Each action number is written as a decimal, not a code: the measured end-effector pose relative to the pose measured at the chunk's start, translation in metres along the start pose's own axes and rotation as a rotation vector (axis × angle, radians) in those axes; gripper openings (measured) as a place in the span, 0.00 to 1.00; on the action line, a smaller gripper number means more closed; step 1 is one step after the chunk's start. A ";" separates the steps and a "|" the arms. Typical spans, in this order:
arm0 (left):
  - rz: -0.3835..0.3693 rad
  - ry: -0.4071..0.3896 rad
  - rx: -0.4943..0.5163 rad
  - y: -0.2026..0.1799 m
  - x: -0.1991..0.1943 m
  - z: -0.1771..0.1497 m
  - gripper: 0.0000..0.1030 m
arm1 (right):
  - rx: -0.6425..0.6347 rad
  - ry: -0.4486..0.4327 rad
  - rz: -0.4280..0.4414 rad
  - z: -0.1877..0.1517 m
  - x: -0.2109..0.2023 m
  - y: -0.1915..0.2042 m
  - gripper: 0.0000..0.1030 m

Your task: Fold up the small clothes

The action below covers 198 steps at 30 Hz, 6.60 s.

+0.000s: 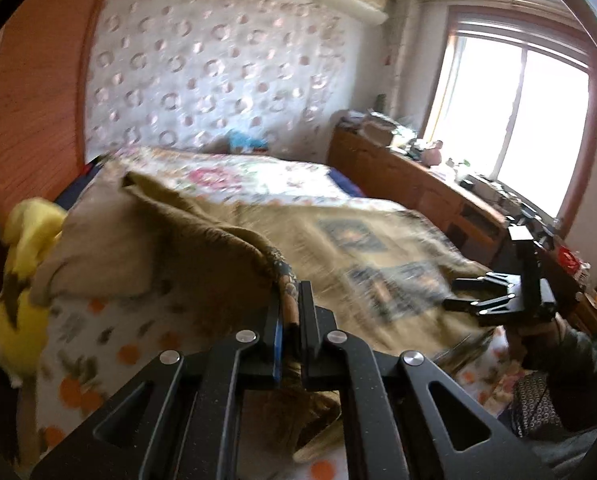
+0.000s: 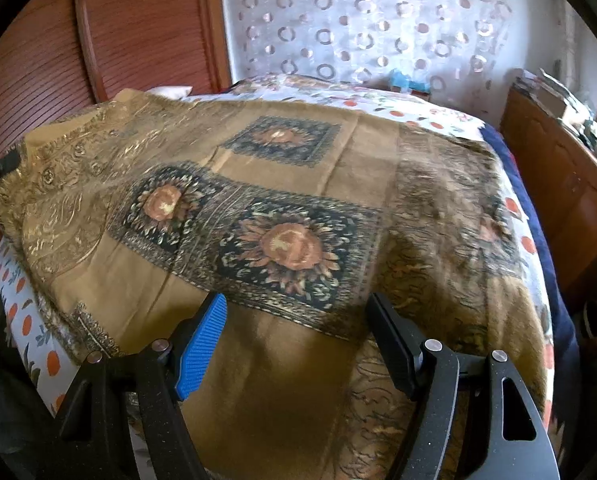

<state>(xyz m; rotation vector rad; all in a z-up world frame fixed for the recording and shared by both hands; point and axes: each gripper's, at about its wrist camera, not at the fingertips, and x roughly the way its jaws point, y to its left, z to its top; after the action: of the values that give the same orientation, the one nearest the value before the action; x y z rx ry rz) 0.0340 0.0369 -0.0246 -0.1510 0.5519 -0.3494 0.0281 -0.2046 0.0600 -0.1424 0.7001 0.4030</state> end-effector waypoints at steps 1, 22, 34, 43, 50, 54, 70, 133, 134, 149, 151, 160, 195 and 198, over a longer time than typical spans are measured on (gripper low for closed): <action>-0.013 0.000 0.013 -0.006 0.003 0.004 0.06 | 0.012 -0.018 -0.003 -0.001 -0.005 -0.002 0.72; -0.165 -0.003 0.187 -0.096 0.047 0.059 0.06 | 0.116 -0.163 -0.067 -0.037 -0.061 -0.015 0.72; -0.260 0.010 0.268 -0.156 0.068 0.076 0.06 | 0.121 -0.202 -0.115 -0.046 -0.077 -0.021 0.72; -0.238 0.062 0.295 -0.174 0.085 0.062 0.20 | 0.168 -0.202 -0.127 -0.052 -0.077 -0.037 0.72; -0.201 0.039 0.276 -0.153 0.063 0.052 0.60 | 0.156 -0.192 -0.098 -0.045 -0.074 -0.034 0.72; -0.142 0.029 0.258 -0.130 0.052 0.045 0.71 | 0.112 -0.179 -0.069 -0.037 -0.064 -0.022 0.72; -0.026 0.034 0.146 -0.063 0.046 0.022 0.71 | -0.092 -0.046 0.028 -0.004 0.001 0.014 0.15; 0.069 -0.008 0.064 -0.010 0.030 0.018 0.71 | -0.371 0.079 0.145 0.042 0.073 0.121 0.54; 0.068 -0.007 0.063 -0.010 0.030 0.017 0.71 | -0.377 0.084 0.139 0.044 0.076 0.122 0.54; 0.061 0.006 0.071 -0.015 0.032 0.015 0.71 | -0.200 -0.117 0.088 0.073 0.033 0.074 0.03; 0.059 0.008 0.075 -0.017 0.033 0.015 0.71 | -0.167 -0.157 0.061 0.088 0.023 0.057 0.03; 0.048 0.018 0.085 -0.022 0.034 0.013 0.71 | -0.025 -0.192 -0.158 0.149 0.025 -0.035 0.03; 0.004 0.065 0.122 -0.046 0.050 0.008 0.71 | 0.114 0.073 -0.223 0.127 0.068 -0.095 0.39; -0.003 0.075 0.135 -0.052 0.052 0.006 0.71 | 0.152 0.096 -0.178 0.128 0.081 -0.108 0.39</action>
<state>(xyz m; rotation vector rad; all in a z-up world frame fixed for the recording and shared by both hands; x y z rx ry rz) 0.0638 -0.0300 -0.0323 -0.0083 0.6004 -0.3958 0.2042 -0.2449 0.1035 -0.0800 0.8033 0.1721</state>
